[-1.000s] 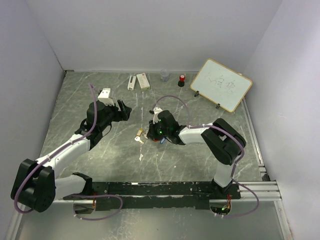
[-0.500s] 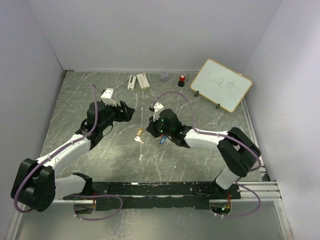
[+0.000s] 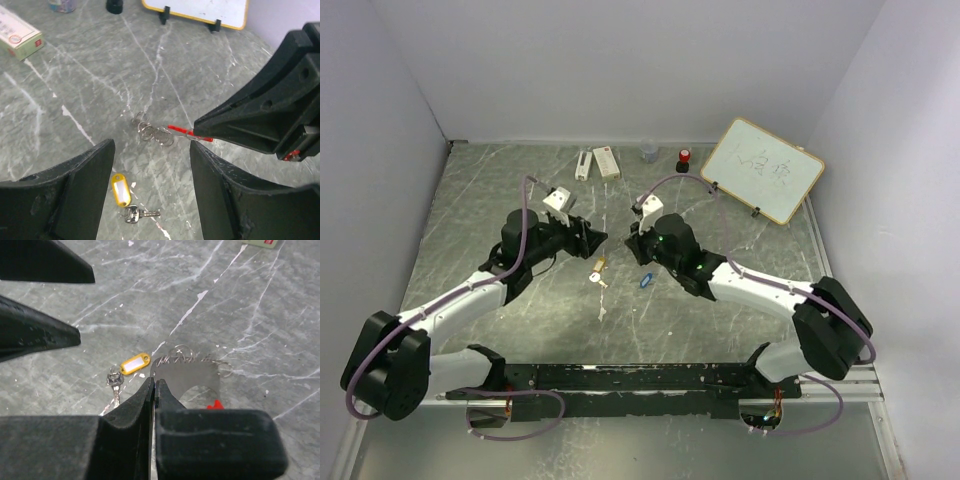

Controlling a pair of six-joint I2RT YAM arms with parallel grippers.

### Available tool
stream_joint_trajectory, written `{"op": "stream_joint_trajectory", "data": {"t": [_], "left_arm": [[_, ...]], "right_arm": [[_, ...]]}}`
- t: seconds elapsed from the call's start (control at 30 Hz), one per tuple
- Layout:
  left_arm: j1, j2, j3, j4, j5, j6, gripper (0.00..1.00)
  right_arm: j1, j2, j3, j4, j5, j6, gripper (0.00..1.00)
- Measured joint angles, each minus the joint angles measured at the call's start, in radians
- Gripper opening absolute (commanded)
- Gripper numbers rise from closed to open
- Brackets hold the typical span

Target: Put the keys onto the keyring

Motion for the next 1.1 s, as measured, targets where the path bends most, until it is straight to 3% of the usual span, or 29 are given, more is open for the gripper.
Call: {"op": "stream_joint_trajectory", "data": {"t": [0.47, 0.87, 1.1], "left_arm": [[-0.146, 0.073, 0.017, 0.027, -0.018, 0.111, 0.67], [-0.155, 0.065, 0.012, 0.108, -0.068, 0.140, 0.69], [-0.157, 0.075, 0.012, 0.151, 0.006, 0.153, 0.69]], "right_arm": [[0.000, -0.094, 0.001, -0.046, 0.010, -0.044, 0.00], [0.000, -0.154, 0.001, -0.056, -0.019, -0.056, 0.00], [0.000, -0.164, 0.002, -0.057, -0.040, -0.066, 0.00]]}}
